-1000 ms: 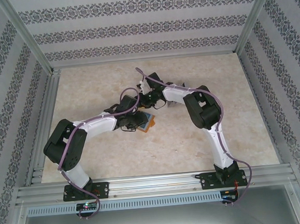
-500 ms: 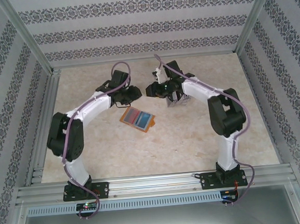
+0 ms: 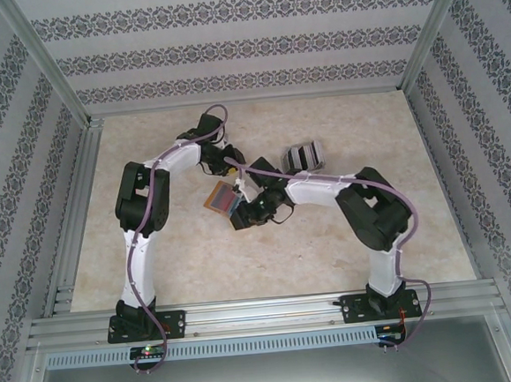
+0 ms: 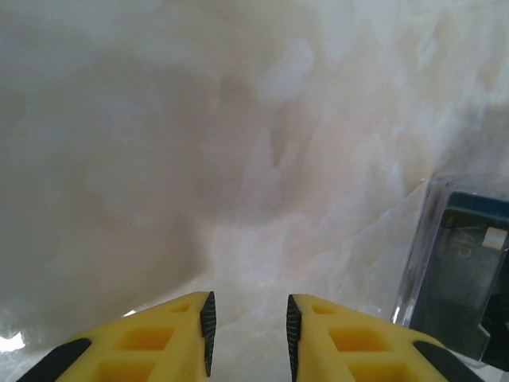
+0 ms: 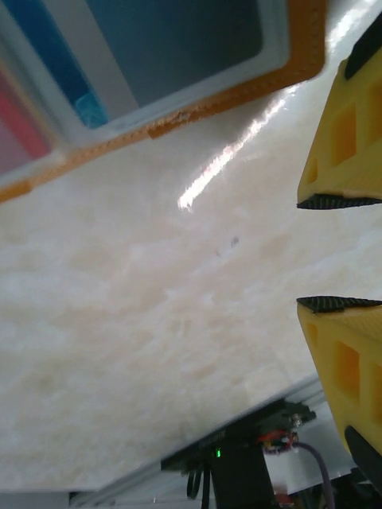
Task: Put the credit cards into the card holder
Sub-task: Rotate the card holder at the center of the table.
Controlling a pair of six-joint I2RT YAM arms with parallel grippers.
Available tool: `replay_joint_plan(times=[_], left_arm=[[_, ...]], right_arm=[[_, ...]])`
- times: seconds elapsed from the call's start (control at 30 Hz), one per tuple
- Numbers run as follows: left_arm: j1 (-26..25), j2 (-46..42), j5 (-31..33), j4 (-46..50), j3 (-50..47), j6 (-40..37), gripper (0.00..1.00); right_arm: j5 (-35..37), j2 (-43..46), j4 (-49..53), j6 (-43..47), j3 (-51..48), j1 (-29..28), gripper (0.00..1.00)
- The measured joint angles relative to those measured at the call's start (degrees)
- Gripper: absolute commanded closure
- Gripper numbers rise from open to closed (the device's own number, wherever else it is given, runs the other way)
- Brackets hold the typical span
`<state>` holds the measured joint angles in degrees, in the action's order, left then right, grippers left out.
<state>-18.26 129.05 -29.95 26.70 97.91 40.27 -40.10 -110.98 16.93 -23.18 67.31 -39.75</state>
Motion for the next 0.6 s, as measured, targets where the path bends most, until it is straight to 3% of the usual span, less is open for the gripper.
replay_joint_plan(times=[0.33, 0.6], left_arm=[[1.60, -7.48, 0.20, -4.02, -14.25, -0.35, 0.68], [2.32, -9.16, 0.68, -4.70, -16.79, -0.37, 0.68]], right_arm=[[-0.24, -3.98, -0.83, -0.39, 1.31, 3.58, 0.63], [-0.35, -4.59, -0.83, -0.39, 2.29, 6.91, 0.63]])
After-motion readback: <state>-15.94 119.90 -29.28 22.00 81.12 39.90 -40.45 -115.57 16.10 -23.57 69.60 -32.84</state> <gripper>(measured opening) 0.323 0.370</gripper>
